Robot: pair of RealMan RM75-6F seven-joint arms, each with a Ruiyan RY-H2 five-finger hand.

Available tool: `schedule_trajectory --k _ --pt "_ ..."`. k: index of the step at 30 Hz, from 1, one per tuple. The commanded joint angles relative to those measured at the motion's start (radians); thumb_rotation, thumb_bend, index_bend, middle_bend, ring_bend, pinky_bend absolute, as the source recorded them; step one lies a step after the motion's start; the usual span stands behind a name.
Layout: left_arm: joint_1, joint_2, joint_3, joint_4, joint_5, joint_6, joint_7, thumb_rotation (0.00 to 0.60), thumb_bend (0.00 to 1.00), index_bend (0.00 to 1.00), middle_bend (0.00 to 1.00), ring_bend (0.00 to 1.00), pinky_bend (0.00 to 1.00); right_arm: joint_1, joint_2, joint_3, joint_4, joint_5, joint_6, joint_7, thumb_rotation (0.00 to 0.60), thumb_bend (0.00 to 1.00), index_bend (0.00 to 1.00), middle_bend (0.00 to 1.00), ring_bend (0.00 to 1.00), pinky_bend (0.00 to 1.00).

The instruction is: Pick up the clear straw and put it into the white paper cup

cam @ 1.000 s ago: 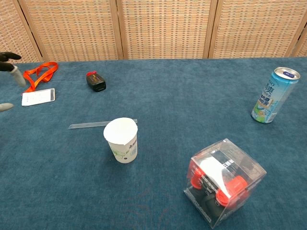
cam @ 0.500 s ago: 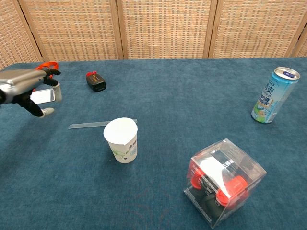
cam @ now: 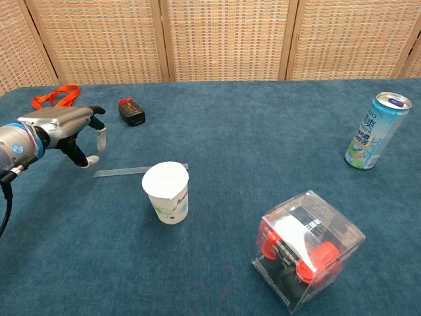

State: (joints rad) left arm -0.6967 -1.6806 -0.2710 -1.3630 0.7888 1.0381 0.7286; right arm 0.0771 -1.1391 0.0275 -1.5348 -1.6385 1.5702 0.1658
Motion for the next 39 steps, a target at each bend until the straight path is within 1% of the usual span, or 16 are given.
schedule_trajectory --k 1,7,13,18,22,32,39 --pt "-0.016 -0.018 0.004 0.016 -0.02 -0.005 0.012 0.6 0.39 0.49 0.0 0.0 0.0 0.002 0.001 0.002 0.004 0.005 -0.004 0.011 0.6 0.09 0.05 0.0 0.0 0.0" --pt "-0.05 -0.067 0.014 0.055 -0.043 -0.002 0.037 0.6 0.39 0.5 0.0 0.0 0.0 0.003 0.003 0.004 0.01 0.011 -0.008 0.03 0.6 0.09 0.05 0.0 0.0 0.0" --pt "-0.076 -0.093 0.018 0.083 -0.069 -0.006 0.059 0.6 0.4 0.5 0.0 0.0 0.0 0.005 0.006 0.007 0.015 0.022 -0.014 0.05 0.6 0.09 0.05 0.0 0.0 0.0" --pt "-0.088 -0.1 0.022 0.09 -0.088 -0.008 0.072 0.6 0.4 0.5 0.0 0.0 0.0 0.005 0.008 0.009 0.017 0.023 -0.014 0.062 0.6 0.09 0.05 0.0 0.0 0.0" --pt "-0.094 -0.101 0.027 0.087 -0.091 -0.008 0.073 0.6 0.45 0.49 0.0 0.0 0.0 0.006 0.007 0.008 0.019 0.024 -0.017 0.067 0.6 0.09 0.05 0.0 0.0 0.0" --pt "-0.114 -0.109 0.028 0.085 -0.115 -0.005 0.087 0.6 0.45 0.48 0.0 0.0 0.0 0.005 0.009 0.009 0.019 0.023 -0.014 0.074 0.6 0.09 0.05 0.0 0.0 0.0" --pt "-0.122 -0.113 0.041 0.086 -0.134 -0.003 0.104 0.6 0.45 0.47 0.0 0.0 0.0 0.005 0.008 0.009 0.021 0.023 -0.012 0.079 0.6 0.09 0.05 0.0 0.0 0.0"
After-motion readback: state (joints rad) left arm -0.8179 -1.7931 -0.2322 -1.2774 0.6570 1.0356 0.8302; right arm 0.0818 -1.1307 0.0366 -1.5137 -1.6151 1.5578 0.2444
